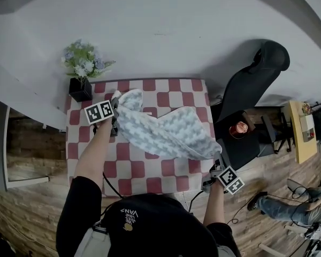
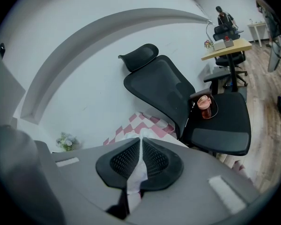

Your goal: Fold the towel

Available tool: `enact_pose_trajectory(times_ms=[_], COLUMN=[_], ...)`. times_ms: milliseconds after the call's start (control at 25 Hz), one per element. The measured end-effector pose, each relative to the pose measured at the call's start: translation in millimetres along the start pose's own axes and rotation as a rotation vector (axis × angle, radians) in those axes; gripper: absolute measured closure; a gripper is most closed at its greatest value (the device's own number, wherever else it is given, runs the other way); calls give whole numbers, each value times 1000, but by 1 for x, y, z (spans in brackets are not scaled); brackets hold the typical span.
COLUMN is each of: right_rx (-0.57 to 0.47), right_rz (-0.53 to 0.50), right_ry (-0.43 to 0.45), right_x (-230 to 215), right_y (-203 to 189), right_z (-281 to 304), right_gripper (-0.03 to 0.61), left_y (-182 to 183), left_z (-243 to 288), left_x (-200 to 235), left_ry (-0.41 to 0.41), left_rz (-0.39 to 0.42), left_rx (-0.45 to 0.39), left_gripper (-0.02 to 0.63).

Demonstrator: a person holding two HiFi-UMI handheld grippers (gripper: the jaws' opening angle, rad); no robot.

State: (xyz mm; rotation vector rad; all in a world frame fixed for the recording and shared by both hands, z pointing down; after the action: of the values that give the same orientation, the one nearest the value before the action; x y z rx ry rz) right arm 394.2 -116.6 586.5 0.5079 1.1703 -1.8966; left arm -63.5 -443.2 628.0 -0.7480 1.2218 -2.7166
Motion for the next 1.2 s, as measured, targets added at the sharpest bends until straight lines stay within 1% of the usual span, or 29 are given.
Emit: enact_pose_trajectory(times_ms=[80,160,240,320,440,560,680,760,800,840,880,920,1000,1040,1080,1160,1200], right_rx=[-1,-9,-23,-43,-95,-159,-206,-224,-227,-226,-224,-220,-205,-193,-179,-147,-131], right_rz=[-2,-4,2,10,6,-8,-24,-64,-81,-66,-32,-12,-24,-23,-16,1,5], right_ry=[21,50,95,149,225,323,424,511,532,499,434,405,453,457,443,391,363], right_x=[7,17,30,47,75,111,148,176,186,185,175,167,160,153,143,119,106], right_y=[1,5,10,18,43,69,83,87,87,83,78,73,60,52,43,23,13], right_z=[0,-1,-3,-4,-8,-19,-37,-53,-61,-68,-72,-75,-76,-78,-80,-84,-86], right_gripper=[563,563,563,563,563,563,563,563,563,563,563,563,563,563,563,563,563], left_y=[11,23,36,51,80,106,120,122,119,114,105,94,61,41,19,-27,-46], left_z=[-12,-27,-47,-71,-114,-163,-216,-250,-265,-279,-291,-301,-316,-321,-325,-333,-338], left_x=[-3,-7,-9,-7,-4,-5,-6,-6,-5,-3,0,4,13,18,23,34,39], left_ry=[-37,-86,-130,-162,-199,-234,-270,-286,-289,-287,-280,-270,-249,-243,-240,-224,-207], left_rz=[-35,-89,-130,-154,-171,-163,-156,-154,-151,-148,-144,-141,-149,-176,-220,-299,-306], left_rx=[-64,-134,-203,-279,-410,-530,-630,-684,-706,-722,-733,-737,-730,-724,-718,-703,-695], left_gripper=[571,569,569,571,571,571,571,571,571,569,569,569,569,569,569,569,569])
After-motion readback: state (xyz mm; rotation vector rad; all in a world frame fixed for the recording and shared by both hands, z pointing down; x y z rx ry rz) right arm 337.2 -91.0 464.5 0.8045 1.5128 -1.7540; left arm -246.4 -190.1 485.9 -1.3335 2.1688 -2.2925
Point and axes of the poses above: the fingertips, and each gripper's own axes: z forward along the fingers, x to its left, y out of its top, the point moved 2 cm from there along -z, backward along the fingers, and after that the axes turned 8 degrees about z, right-handed, at the moved point
